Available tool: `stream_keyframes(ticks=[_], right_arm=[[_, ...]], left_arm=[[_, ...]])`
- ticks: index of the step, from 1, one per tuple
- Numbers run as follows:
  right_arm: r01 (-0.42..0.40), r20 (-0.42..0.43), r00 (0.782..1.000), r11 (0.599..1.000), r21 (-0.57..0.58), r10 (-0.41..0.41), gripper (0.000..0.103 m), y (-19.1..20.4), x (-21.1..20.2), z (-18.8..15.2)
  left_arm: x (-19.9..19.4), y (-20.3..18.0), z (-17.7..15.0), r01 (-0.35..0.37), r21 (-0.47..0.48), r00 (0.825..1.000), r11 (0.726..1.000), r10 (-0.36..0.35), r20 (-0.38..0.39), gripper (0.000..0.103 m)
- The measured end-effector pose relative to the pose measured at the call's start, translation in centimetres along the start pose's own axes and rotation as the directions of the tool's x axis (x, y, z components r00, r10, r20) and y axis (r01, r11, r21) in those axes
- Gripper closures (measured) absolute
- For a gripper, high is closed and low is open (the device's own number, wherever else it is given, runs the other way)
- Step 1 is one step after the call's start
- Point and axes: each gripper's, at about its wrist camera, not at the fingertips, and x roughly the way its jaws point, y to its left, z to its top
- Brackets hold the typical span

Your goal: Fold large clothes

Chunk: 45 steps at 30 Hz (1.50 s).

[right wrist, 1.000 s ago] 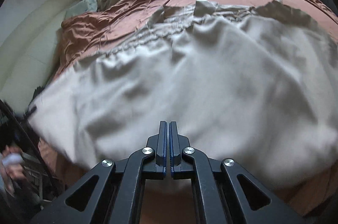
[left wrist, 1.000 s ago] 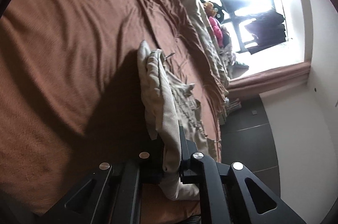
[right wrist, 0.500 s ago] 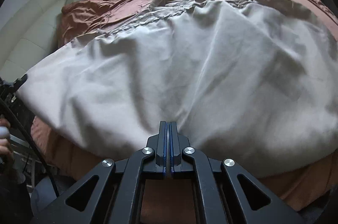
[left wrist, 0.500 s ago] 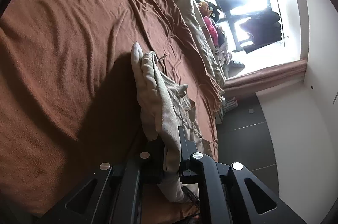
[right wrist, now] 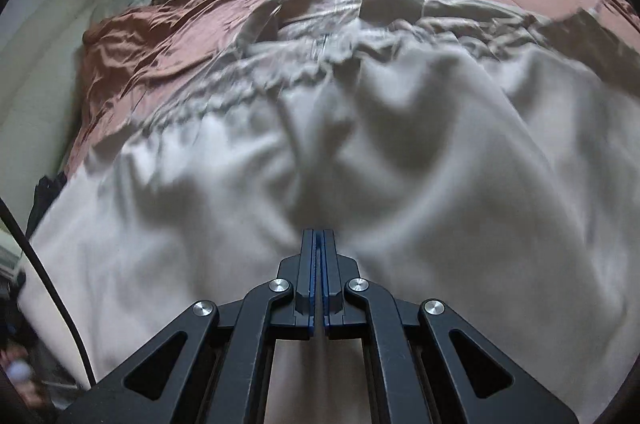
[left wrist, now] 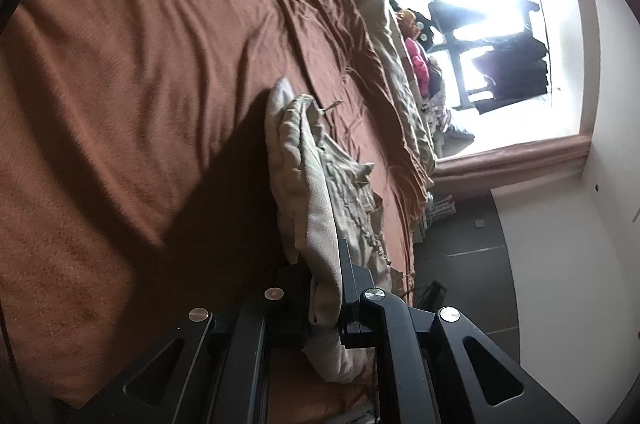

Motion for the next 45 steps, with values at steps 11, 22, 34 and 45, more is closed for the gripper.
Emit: stream_keyframes(ticks=[11, 22, 34, 45], right_arm=[[0.022, 0.017, 1.0, 1.0, -0.008, -0.022, 0.103, 0.3, 5.0, 6.6], [-0.086, 0.088, 0.992, 0.996, 0.0, 0.086, 0.103, -0.2, -0.9, 5.9], [-0.168, 0.218, 0.962, 0.986, 0.011, 0.162, 0.034, -2.4, -8.9, -6.5], [-0.11, 0.146, 0.983, 0.994, -0.009, 0.111, 0.077, -2.5, -7.9, -14.6]], left_arm=[[-0.1, 2.7, -0.4, -0.037, -0.044, 0.999, 0.998, 0.037, 0.012, 0.094], [-0.1, -1.3, -0.3, 0.04, 0.04, 0.999, 0.998, -0.04, -0.001, 0.094], [1.2, -11.0, -0.8, 0.155, 0.218, 0.988, 0.964, -0.148, -0.048, 0.094], [3.0, -16.7, -2.1, 0.187, 0.305, 0.982, 0.934, -0.168, -0.088, 0.094]])
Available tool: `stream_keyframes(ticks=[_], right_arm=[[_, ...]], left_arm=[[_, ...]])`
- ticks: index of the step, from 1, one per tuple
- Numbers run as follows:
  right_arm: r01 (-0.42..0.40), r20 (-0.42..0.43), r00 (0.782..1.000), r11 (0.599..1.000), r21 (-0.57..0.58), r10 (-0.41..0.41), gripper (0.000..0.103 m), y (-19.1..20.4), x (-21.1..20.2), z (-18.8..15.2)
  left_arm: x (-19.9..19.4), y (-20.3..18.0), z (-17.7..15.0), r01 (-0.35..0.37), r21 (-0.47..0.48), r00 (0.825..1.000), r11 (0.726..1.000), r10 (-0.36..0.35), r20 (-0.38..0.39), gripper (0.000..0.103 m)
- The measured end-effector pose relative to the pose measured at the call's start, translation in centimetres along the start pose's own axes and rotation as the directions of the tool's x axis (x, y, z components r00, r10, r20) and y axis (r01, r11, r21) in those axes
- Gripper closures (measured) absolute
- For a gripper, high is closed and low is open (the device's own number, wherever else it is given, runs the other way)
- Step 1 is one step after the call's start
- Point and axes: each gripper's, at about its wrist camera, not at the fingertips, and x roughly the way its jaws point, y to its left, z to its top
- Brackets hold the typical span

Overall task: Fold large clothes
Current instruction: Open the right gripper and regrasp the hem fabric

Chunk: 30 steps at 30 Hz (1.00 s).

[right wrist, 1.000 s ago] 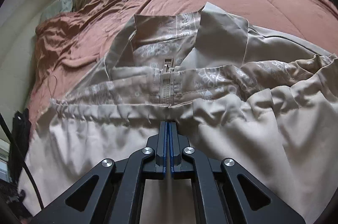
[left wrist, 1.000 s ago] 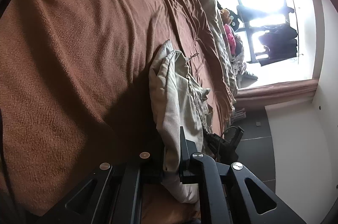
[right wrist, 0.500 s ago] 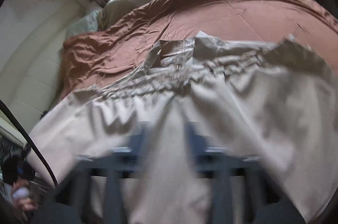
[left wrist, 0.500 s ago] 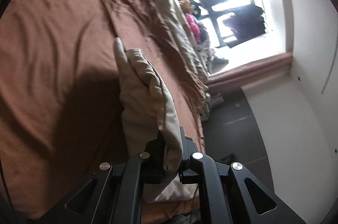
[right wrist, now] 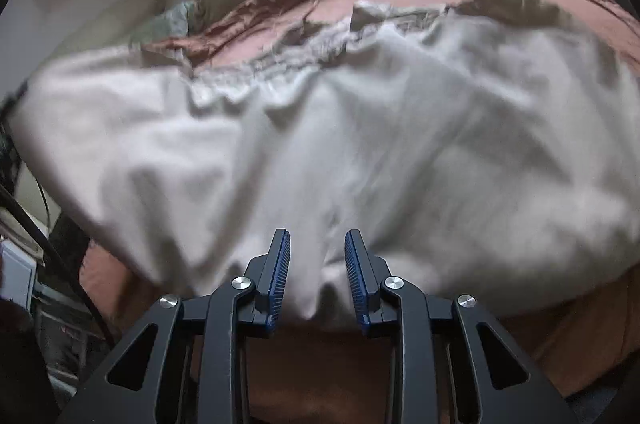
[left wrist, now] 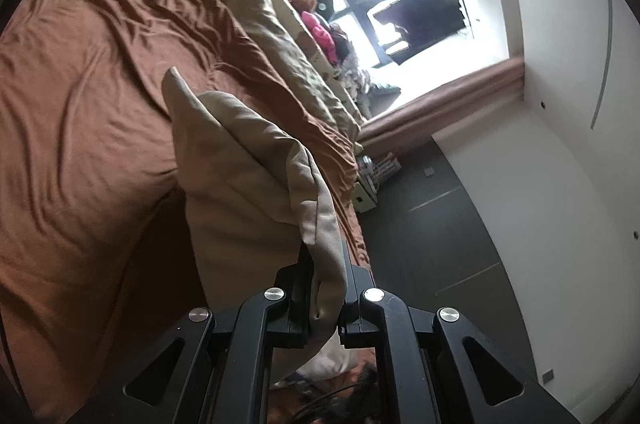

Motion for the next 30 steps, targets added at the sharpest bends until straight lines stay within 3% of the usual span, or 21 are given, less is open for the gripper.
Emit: stream_keyframes(ticks=[3, 9, 17, 23, 30], right_arm=[[0.035, -0.04, 0.999, 0.999, -0.022, -0.036, 0.077, 0.3, 1.1, -0.7], [0.02, -0.055, 0.998, 1.0, 0.008, -0.019, 0.078, -0.1, 1.3, -0.8], [-0.075, -0.073, 0.994, 0.991, 0.109, 0.083, 0.078, -2.3, 0.8, -0.5], [-0.158, -0.073, 0.982, 0.969, 0.191, 0.174, 0.08, -5.1, 1.6, -0.3], [-0.284, -0.017, 0.952, 0.907, 0.312, 0.304, 0.08, -8.0, -0.5, -0.7]], left_arm=[[1.0, -1.9, -0.1, 0.016, 0.024, 1.0, 1.0, -0.016, -0.013, 0.094], [4.2, -7.1, -0.9, 0.065, 0.113, 0.996, 0.991, -0.058, -0.064, 0.095], [10.6, -13.7, -2.4, 0.121, 0.197, 0.982, 0.973, -0.088, -0.168, 0.095], [16.0, -16.6, -4.3, 0.154, 0.225, 0.961, 0.962, -0.094, -0.259, 0.095], [23.3, -19.0, -7.2, 0.178, 0.222, 0.92, 0.959, -0.082, -0.384, 0.095]])
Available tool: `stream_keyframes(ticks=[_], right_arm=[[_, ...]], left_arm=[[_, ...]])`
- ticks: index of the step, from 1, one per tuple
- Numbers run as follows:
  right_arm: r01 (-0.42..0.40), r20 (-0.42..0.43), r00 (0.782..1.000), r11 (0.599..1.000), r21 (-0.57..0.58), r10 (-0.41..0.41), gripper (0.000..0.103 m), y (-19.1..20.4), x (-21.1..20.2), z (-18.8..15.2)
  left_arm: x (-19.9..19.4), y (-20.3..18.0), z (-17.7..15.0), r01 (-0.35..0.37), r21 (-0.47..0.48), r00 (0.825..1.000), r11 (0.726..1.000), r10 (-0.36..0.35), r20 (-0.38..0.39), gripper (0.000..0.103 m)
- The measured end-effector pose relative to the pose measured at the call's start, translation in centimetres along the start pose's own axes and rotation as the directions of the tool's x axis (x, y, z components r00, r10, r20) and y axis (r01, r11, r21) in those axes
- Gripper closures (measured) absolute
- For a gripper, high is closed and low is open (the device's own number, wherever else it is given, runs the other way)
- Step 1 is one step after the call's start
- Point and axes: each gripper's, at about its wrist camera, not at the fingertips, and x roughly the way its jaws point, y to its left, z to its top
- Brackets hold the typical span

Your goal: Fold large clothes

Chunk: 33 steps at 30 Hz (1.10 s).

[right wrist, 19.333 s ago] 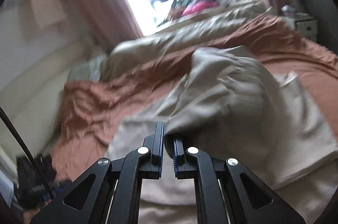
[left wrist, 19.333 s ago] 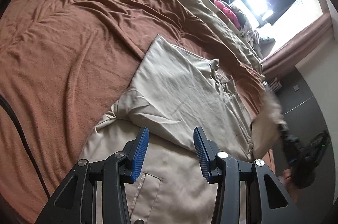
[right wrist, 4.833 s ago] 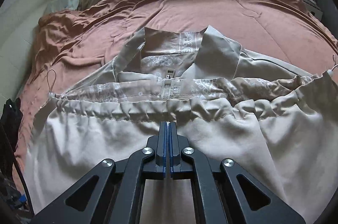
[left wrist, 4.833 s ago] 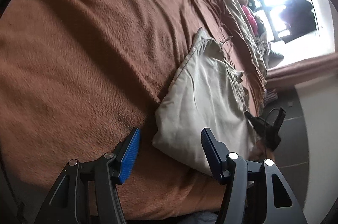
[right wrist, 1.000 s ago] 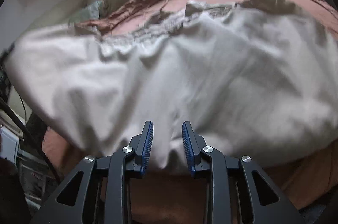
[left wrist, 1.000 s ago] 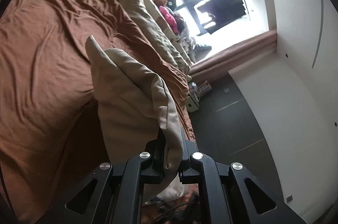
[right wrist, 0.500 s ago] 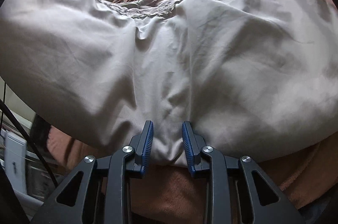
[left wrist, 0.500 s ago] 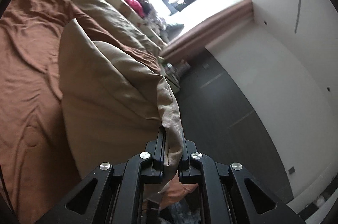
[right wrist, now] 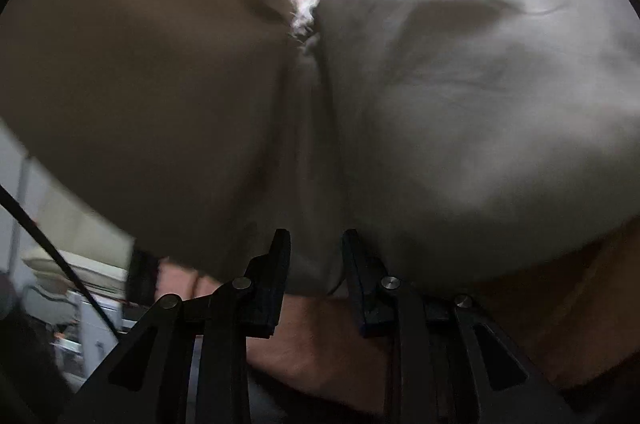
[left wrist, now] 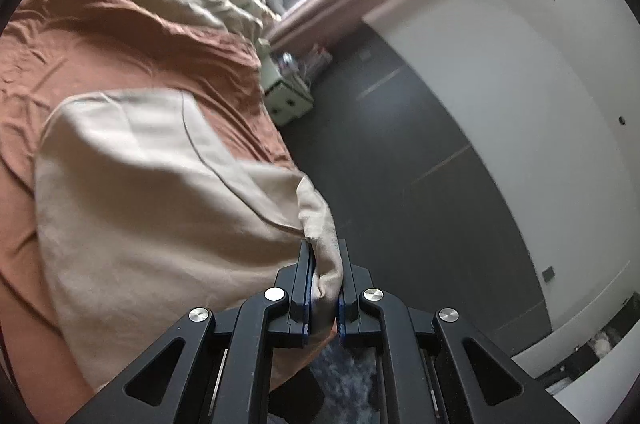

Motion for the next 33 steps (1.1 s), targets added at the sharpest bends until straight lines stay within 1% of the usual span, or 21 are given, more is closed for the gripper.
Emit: stream_keyframes(ticks=[1, 5, 6, 9, 12, 14, 16, 17, 19, 20, 21, 22, 24, 25, 26, 27, 29, 32, 33], right_arm=[[-0.036, 0.019, 0.999, 0.999, 0.015, 0.036, 0.077, -0.2, -1.2, 0.0], [-0.103, 0.087, 0.991, 0.994, 0.042, 0.099, 0.077, -1.3, -6.1, 0.0], [-0.117, 0.106, 0.988, 0.992, 0.039, 0.112, 0.077, -1.8, -7.7, -0.1], [-0.124, 0.159, 0.98, 0.991, 0.044, 0.116, 0.077, -3.6, -11.6, -0.3], [-0.124, 0.21, 0.972, 0.989, 0.082, 0.105, 0.077, -5.9, -14.7, -0.8], [-0.118, 0.251, 0.964, 0.987, 0.112, 0.087, 0.077, -7.9, -16.7, -0.7], [-0.11, 0.285, 0.956, 0.983, 0.15, 0.064, 0.077, -9.6, -18.5, -1.2], [-0.113, 0.299, 0.953, 0.979, 0.17, 0.058, 0.077, -10.5, -19.1, -1.2], [-0.117, 0.322, 0.945, 0.973, 0.198, 0.048, 0.077, -11.8, -20.3, -1.8], [-0.117, 0.333, 0.942, 0.971, 0.209, 0.042, 0.077, -12.3, -20.9, -2.1], [-0.116, 0.344, 0.938, 0.969, 0.219, 0.034, 0.077, -12.7, -21.5, -2.5], [-0.112, 0.355, 0.935, 0.967, 0.228, 0.025, 0.077, -13.2, -22.2, -2.9], [-0.109, 0.367, 0.93, 0.963, 0.245, 0.012, 0.077, -13.8, -23.2, -3.3], [-0.107, 0.373, 0.928, 0.962, 0.252, 0.006, 0.077, -14.2, -23.8, -3.6], [-0.105, 0.378, 0.926, 0.961, 0.257, 0.0, 0.077, -14.3, -24.0, -3.9], [-0.103, 0.383, 0.924, 0.96, 0.261, -0.005, 0.077, -14.6, -24.5, -4.1], [-0.098, 0.39, 0.921, 0.959, 0.268, -0.015, 0.077, -15.0, -25.4, -4.8], [-0.084, 0.392, 0.919, 0.958, 0.276, -0.033, 0.077, -15.0, -25.9, -5.5], [-0.079, 0.391, 0.92, 0.957, 0.278, -0.038, 0.077, -14.1, -25.4, -5.8]], left_arm=[[1.3, -0.2, -0.1, -0.002, -0.004, 1.0, 1.0, 0.002, -0.024, 0.095], [5.4, -0.2, -0.5, -0.013, -0.025, 0.995, 1.0, 0.01, -0.094, 0.095], [6.0, -0.4, -0.7, -0.012, -0.028, 0.995, 1.0, 0.009, -0.102, 0.095], [6.9, -0.7, -0.5, -0.005, -0.034, 0.994, 0.999, 0.001, -0.105, 0.095], [5.9, -0.9, 0.6, 0.004, -0.054, 0.998, 0.999, -0.008, -0.061, 0.095], [4.3, -0.6, 1.7, 0.019, -0.077, 1.0, 0.997, -0.018, 0.008, 0.095], [2.6, -0.2, 2.2, 0.032, -0.103, 0.996, 0.994, -0.023, 0.087, 0.095], [2.2, -0.1, 2.3, 0.031, -0.107, 0.993, 0.994, -0.019, 0.113, 0.095], [2.5, -0.6, 1.5, 0.017, -0.089, 0.99, 0.996, -0.004, 0.141, 0.095], [3.1, -0.7, 0.9, 0.011, -0.079, 0.991, 0.997, -0.001, 0.133, 0.095], [4.2, -1.0, 0.1, 0.004, -0.069, 0.994, 0.998, 0.004, 0.11, 0.095], [5.7, -1.2, -1.3, -0.012, -0.059, 0.998, 0.998, 0.015, 0.056, 0.094], [9.1, -1.2, -3.7, -0.046, -0.052, 0.998, 0.998, 0.044, -0.048, 0.094], [11.0, -1.0, -5.6, -0.066, -0.053, 0.992, 0.996, 0.059, -0.114, 0.094], [12.5, -0.7, -7.1, -0.078, -0.057, 0.985, 0.995, 0.068, -0.161, 0.094], [14.2, -0.2, -9.0, -0.09, -0.068, 0.972, 0.994, 0.072, -0.224, 0.094], [16.0, 0.7, -11.7, -0.108, -0.08, 0.952, 0.991, 0.08, -0.295, 0.095], [17.0, 1.7, -14.4, -0.125, -0.084, 0.932, 0.989, 0.088, -0.352, 0.094], [17.1, 2.0, -15.0, -0.128, -0.088, 0.927, 0.988, 0.088, -0.364, 0.094]])
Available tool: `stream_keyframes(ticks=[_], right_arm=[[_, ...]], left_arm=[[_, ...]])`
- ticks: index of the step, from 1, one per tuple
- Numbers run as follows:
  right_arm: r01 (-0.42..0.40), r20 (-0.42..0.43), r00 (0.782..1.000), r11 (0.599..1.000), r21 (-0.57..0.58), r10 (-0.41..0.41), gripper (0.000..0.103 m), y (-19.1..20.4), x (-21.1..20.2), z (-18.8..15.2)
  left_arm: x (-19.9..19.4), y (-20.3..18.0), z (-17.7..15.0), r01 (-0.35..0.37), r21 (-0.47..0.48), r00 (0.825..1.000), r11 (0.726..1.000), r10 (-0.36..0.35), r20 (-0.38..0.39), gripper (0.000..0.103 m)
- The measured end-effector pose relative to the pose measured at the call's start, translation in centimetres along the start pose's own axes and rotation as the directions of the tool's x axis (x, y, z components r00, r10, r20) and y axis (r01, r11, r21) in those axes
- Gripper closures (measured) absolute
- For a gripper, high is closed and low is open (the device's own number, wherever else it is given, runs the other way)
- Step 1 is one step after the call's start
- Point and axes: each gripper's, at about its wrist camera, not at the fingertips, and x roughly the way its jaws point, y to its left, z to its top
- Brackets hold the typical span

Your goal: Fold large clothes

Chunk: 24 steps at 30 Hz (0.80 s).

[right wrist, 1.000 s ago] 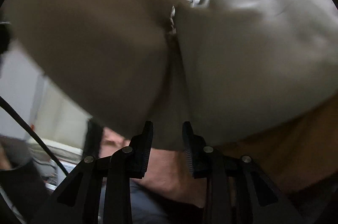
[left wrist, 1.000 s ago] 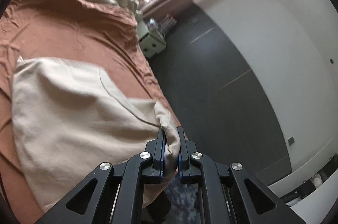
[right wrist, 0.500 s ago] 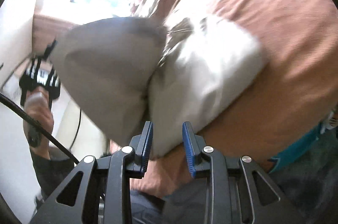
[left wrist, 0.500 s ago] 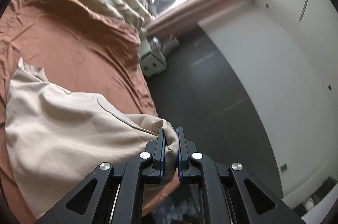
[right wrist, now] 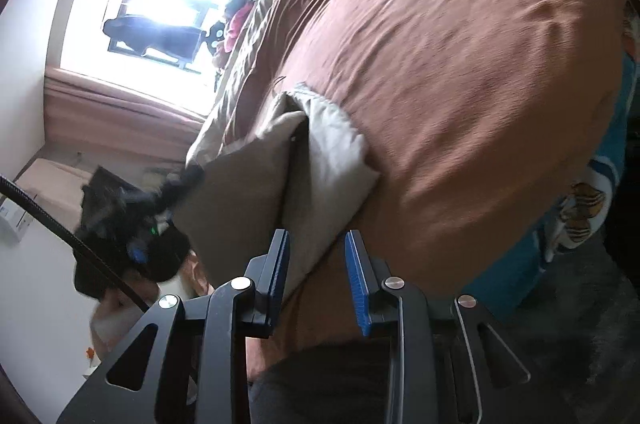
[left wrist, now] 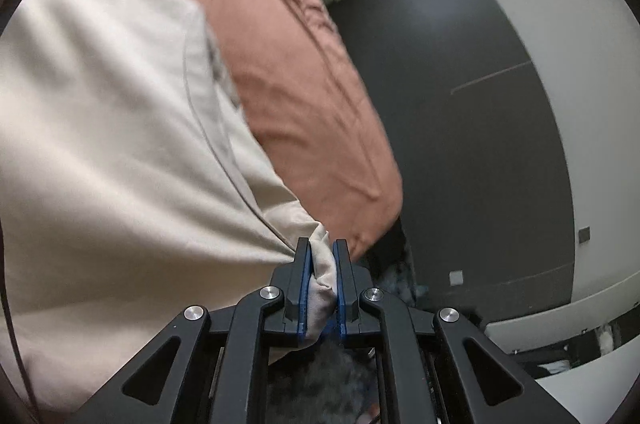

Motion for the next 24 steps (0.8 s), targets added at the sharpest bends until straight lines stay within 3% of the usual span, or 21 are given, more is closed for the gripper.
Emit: stream_keyframes(ticks=[4, 6, 7, 8, 14, 17, 21, 24], right_arm=[[0.007, 0.002, 1.0, 1.0, 0.009, -0.007, 0.077, 0.7, 0.5, -0.1], [0.0, -0.001, 1.0, 1.0, 0.003, 0.0, 0.061, 1.5, 0.8, 0.0], [-0.003, 0.006, 1.0, 1.0, -0.009, 0.003, 0.038, 2.0, 0.7, 0.1], [-0.003, 0.012, 1.0, 1.0, -0.022, 0.003, 0.029, 2.2, 0.3, 0.1], [0.002, -0.05, 0.999, 0.994, -0.111, -0.008, 0.029, 4.4, 3.5, 2.3], [-0.006, -0.107, 0.994, 0.989, -0.146, -0.009, 0.029, 5.1, 6.3, 4.0], [-0.002, -0.179, 0.983, 0.984, -0.179, -0.031, 0.029, 6.1, 9.7, 7.2], [0.008, -0.245, 0.968, 0.981, -0.196, -0.057, 0.029, 6.6, 12.8, 9.2]], left_arm=[[0.5, 0.5, -0.7, 0.037, -0.003, 0.996, 0.999, -0.037, -0.079, 0.081], [0.1, 0.3, -0.6, 0.061, 0.001, 0.993, 0.998, -0.061, -0.102, 0.059], [-0.8, 0.2, -0.7, 0.056, 0.018, 0.995, 0.998, -0.055, -0.085, 0.043], [-1.9, 0.1, -0.5, 0.047, 0.036, 0.998, 0.998, -0.045, -0.053, 0.036], [-8.1, 2.1, 1.4, -0.03, 0.036, 0.996, 0.999, 0.026, 0.09, 0.034], [-11.1, 4.3, 2.4, -0.102, 0.018, 0.982, 0.995, 0.097, 0.163, 0.034], [-14.3, 8.3, 3.5, -0.125, -0.055, 0.963, 0.991, 0.135, 0.232, 0.034], [-16.7, 11.4, 4.4, -0.17, -0.112, 0.94, 0.979, 0.196, 0.28, 0.034]])
